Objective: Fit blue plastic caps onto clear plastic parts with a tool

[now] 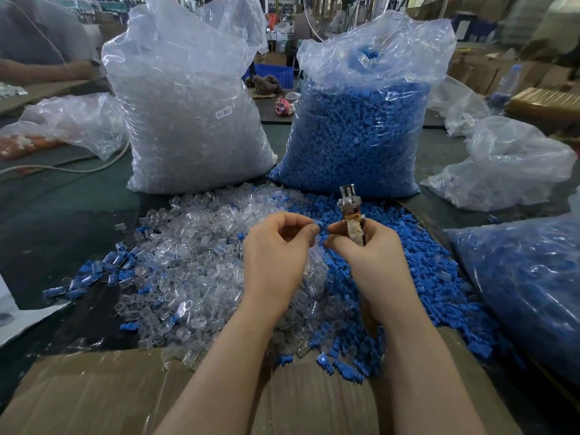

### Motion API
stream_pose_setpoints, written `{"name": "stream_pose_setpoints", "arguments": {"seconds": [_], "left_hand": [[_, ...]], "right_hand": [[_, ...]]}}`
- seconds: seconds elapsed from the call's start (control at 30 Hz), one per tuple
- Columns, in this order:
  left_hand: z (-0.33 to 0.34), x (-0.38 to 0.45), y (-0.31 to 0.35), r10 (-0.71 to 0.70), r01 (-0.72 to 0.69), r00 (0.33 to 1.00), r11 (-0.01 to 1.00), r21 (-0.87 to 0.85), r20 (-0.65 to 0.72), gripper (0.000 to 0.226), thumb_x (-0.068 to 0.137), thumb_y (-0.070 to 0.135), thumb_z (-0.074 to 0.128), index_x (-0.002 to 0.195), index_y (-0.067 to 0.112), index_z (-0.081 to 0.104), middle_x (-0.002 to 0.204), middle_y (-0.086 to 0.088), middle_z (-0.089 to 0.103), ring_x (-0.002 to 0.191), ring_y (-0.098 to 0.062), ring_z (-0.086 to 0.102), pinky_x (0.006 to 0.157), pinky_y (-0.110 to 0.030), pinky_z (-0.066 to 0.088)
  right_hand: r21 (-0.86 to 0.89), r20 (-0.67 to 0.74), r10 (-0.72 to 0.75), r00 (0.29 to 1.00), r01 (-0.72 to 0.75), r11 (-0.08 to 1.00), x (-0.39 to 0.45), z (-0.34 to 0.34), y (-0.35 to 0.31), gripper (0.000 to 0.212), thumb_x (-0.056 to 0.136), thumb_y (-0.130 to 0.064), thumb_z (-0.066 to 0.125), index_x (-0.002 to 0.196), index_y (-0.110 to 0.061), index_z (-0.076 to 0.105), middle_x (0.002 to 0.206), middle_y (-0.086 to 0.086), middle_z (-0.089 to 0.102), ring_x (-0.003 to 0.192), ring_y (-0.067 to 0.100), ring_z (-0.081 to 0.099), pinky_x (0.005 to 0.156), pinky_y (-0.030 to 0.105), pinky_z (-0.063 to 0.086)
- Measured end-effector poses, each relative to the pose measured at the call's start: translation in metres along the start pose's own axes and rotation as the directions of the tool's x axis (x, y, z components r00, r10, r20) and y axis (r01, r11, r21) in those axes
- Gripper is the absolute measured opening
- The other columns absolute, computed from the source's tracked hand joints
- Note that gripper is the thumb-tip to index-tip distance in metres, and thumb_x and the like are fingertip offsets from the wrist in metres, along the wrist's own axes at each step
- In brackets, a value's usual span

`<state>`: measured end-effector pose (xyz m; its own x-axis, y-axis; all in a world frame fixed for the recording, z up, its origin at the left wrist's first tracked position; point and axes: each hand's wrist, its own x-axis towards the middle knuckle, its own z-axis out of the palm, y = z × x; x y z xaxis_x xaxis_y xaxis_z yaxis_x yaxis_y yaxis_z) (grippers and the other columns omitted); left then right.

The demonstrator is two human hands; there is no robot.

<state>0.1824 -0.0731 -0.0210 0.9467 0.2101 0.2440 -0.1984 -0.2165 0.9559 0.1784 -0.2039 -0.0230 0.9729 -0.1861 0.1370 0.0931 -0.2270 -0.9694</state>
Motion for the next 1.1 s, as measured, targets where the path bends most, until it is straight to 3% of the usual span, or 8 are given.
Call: {"name": "stream_pose_setpoints", "arguments": {"seconds": [0.1,0.2,0.43,0.77,0.9,1.1], "left_hand": [[-0.002,0.003,0.001,-0.085,0.088,0.996,0.988,-0.129,0.025,0.01,0.088,0.008,0.072,0.083,0.017,0.071,0.072,0.002,0.073,0.067,-0.004,0.069,0.065,-0.015,0.054],[-0.003,0.004,0.002,-0.101,0.108,0.994,0.973,-0.203,0.047,0.012,0.089,0.005,0.07,0.083,0.015,0.069,0.072,0.002,0.073,0.068,-0.006,0.07,0.066,-0.015,0.055],[-0.003,0.004,0.001,-0.078,0.095,0.994,0.966,-0.24,0.081,0.013,0.09,0.005,0.068,0.083,0.015,0.069,0.073,0.001,0.072,0.07,-0.009,0.069,0.067,-0.017,0.054],[-0.006,0.006,-0.002,-0.062,0.089,0.993,0.955,-0.284,0.102,0.009,0.091,0.002,0.066,0.087,0.009,0.069,0.077,-0.004,0.073,0.073,-0.012,0.069,0.07,-0.019,0.055],[-0.009,0.006,-0.003,-0.049,0.081,0.993,0.951,-0.299,0.111,0.01,0.091,0.001,0.065,0.087,0.009,0.069,0.075,-0.001,0.072,0.07,-0.009,0.068,0.069,-0.018,0.054],[-0.014,0.009,-0.002,-0.045,0.09,0.989,0.942,-0.323,0.144,0.009,0.09,0.0,0.066,0.088,0.008,0.069,0.073,0.002,0.072,0.071,-0.009,0.069,0.07,-0.018,0.055]], "right_hand": [[-0.09,0.063,0.027,0.998,-0.021,0.996,0.0,-0.004,0.0,0.011,0.083,-0.013,0.069,0.08,-0.023,0.069,0.08,0.005,0.072,0.084,0.029,0.066,0.077,0.045,0.055],[-0.187,0.137,0.025,0.99,0.001,0.982,-0.001,-0.006,0.001,0.009,0.082,-0.015,0.069,0.083,-0.024,0.066,0.08,0.001,0.071,0.082,0.025,0.065,0.074,0.041,0.054],[-0.278,0.25,0.013,0.968,0.059,0.959,-0.002,-0.007,0.001,0.011,0.083,-0.017,0.067,0.087,-0.024,0.061,0.083,0.003,0.066,0.08,0.028,0.061,0.073,0.046,0.051],[-0.345,0.277,0.0,0.961,0.1,0.933,-0.002,-0.005,0.004,0.011,0.084,-0.018,0.062,0.093,-0.019,0.056,0.085,0.009,0.063,0.078,0.032,0.058,0.069,0.047,0.048],[-0.373,0.297,-0.006,0.955,0.121,0.92,-0.002,-0.005,0.005,0.01,0.084,-0.017,0.06,0.09,-0.018,0.053,0.082,0.009,0.06,0.067,0.022,0.051,0.061,0.037,0.042],[-0.344,0.312,0.003,0.95,0.11,0.933,-0.002,-0.003,0.007,0.008,0.085,-0.017,0.06,0.088,-0.016,0.053,0.069,0.001,0.052,0.059,0.015,0.042,0.057,0.035,0.036]]}}
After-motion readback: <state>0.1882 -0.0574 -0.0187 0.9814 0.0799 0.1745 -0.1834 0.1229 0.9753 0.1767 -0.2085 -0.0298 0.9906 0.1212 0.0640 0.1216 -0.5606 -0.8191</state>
